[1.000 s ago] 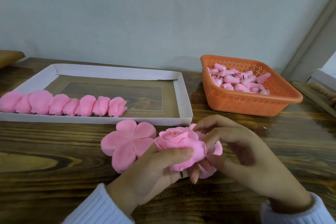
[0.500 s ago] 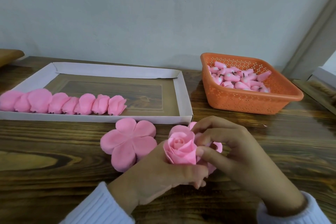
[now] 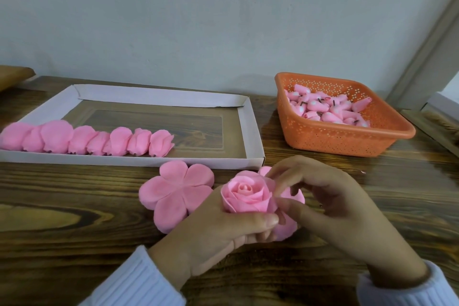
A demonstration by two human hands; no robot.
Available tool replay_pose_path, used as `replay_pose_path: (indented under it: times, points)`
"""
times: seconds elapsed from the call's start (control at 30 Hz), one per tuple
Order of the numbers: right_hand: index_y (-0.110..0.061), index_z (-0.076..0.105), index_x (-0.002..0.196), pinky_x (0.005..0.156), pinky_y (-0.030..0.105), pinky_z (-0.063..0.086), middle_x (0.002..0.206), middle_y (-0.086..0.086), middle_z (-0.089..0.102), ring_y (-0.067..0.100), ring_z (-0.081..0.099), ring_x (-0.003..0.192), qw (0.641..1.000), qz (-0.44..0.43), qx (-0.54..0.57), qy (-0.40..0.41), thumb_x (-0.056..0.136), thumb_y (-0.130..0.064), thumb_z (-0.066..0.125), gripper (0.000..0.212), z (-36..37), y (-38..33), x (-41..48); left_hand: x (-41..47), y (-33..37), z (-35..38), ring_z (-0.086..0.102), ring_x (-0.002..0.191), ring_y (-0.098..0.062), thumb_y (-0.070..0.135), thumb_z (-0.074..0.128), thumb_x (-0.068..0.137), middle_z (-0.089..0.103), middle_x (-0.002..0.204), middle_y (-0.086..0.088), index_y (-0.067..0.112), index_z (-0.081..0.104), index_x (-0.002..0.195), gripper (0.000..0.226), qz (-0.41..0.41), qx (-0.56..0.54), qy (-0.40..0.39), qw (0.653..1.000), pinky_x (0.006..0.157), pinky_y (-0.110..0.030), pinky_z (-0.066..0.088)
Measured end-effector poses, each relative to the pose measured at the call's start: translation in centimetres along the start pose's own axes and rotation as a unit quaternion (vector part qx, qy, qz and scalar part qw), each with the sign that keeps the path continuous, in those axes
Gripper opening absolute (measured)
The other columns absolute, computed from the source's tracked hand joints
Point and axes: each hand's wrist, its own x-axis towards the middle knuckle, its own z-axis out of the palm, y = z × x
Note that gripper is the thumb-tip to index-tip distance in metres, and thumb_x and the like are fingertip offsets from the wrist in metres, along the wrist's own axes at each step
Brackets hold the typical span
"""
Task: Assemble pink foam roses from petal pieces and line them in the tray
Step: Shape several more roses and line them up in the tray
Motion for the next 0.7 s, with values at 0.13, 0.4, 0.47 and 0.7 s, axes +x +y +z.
replay_pose_path:
  times: [0.13,0.4,0.47,0.7]
  points:
    - [-0.030,0.065,0.096,0.070,0.034,0.047,0.091,-0.010,0.065,0.016,0.060,0.083,1.000,0.006,-0.004,0.007,0.079,-0.009,0.063,0.027,-0.13,0.20,-0.13,0.01,-0.03,-0.11,0.062,0.073,-0.009,0.009,0.074,0.068,0.064,0.079,-0.001,0.023,0.073,0.086,0.023,0.000,0.016,0.006,1.000,0.072,-0.026,0.054]
    - [-0.025,0.068,0.093,0.061,0.018,0.044,0.067,-0.008,0.060,0.007,0.054,0.060,0.999,-0.034,0.000,-0.016,0.082,-0.016,0.068,0.015,0.63,-0.55,-0.01,0.24,-0.02,0.20,0.065,0.090,-0.016,-0.010,0.066,0.076,0.067,0.090,-0.004,0.013,0.068,0.099,0.032,0.023,0.012,-0.048,0.999,0.081,-0.029,0.052]
    - [-0.027,0.069,0.093,0.057,0.017,0.042,0.060,-0.013,0.055,0.003,0.051,0.055,0.998,-0.038,-0.041,-0.030,0.082,-0.016,0.070,0.015,0.75,-0.60,0.08,0.21,-0.03,0.29,0.065,0.089,-0.013,-0.004,0.066,0.075,0.068,0.090,-0.001,0.018,0.071,0.098,0.032,0.013,0.006,-0.051,0.999,0.081,-0.028,0.053]
    - [-0.026,0.066,0.088,0.052,0.009,0.033,0.048,-0.015,0.042,-0.005,0.041,0.045,0.999,-0.018,-0.041,-0.022,0.082,-0.001,0.064,0.025,0.66,-0.65,-0.12,0.16,-0.03,-0.09,0.047,0.057,-0.007,0.013,0.064,0.080,0.055,0.061,0.003,0.013,0.069,0.094,0.015,-0.056,-0.051,-0.060,0.995,0.075,-0.030,0.054]
